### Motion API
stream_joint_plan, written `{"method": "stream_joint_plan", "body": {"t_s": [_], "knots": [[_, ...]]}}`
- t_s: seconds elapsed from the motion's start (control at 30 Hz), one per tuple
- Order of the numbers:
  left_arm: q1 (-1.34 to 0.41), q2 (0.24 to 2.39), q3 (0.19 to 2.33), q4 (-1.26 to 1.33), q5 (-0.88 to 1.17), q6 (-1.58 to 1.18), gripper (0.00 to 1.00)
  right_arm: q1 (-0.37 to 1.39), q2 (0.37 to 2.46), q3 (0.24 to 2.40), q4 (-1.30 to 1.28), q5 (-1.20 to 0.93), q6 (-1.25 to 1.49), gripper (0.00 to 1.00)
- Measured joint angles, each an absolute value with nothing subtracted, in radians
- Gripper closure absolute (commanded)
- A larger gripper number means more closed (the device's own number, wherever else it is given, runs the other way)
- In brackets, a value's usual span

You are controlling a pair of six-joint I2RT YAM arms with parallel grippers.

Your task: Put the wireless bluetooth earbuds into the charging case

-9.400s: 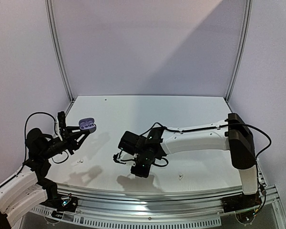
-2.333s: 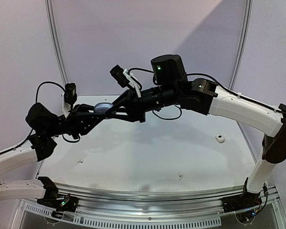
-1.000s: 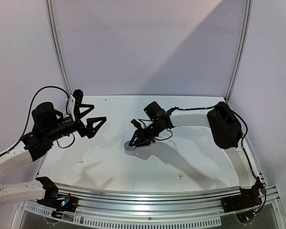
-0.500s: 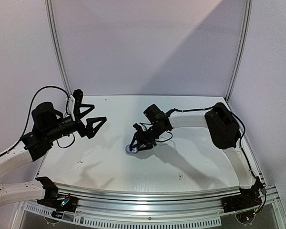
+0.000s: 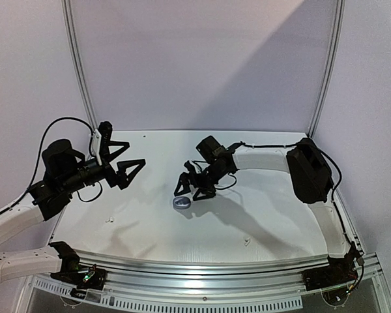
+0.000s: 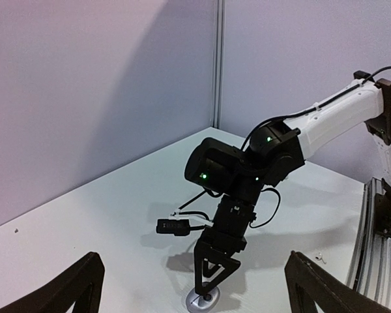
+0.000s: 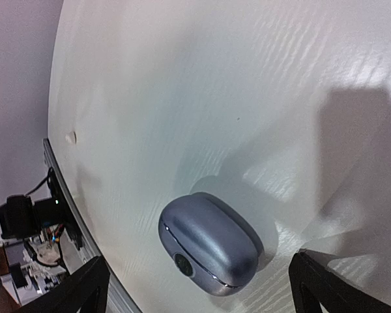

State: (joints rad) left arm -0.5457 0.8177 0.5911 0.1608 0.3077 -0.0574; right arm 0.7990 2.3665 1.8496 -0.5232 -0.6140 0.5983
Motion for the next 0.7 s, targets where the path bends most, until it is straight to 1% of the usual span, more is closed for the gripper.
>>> {"method": "stream_joint_plan", "body": {"t_s": [0.27, 0.33, 0.47, 0.6, 0.7], "knots": [[-0.544, 0.817, 0.590, 0.167, 0.318, -0.064, 0.01, 0.783, 2.294, 1.889, -0.645, -0.354, 0.474, 0.01], [-0.544, 0.817, 0.590, 0.168, 0.323, -0.065, 0.01, 0.779, 2.232, 1.880, -0.666, -0.255, 0.430, 0.01], [-0.543, 0.815, 0.588, 0.178, 0.327, -0.072, 0.01, 0.746, 2.038, 1.815, -0.688, -0.015, 0.368, 0.01], [-0.542, 0.802, 0.574, 0.190, 0.329, -0.079, 0.01, 0.632, 1.864, 1.752, -0.749, 0.236, 0.412, 0.01], [-0.541, 0.798, 0.565, 0.191, 0.330, -0.083, 0.01, 0.507, 1.797, 1.652, -0.786, 0.316, 0.443, 0.01]]}}
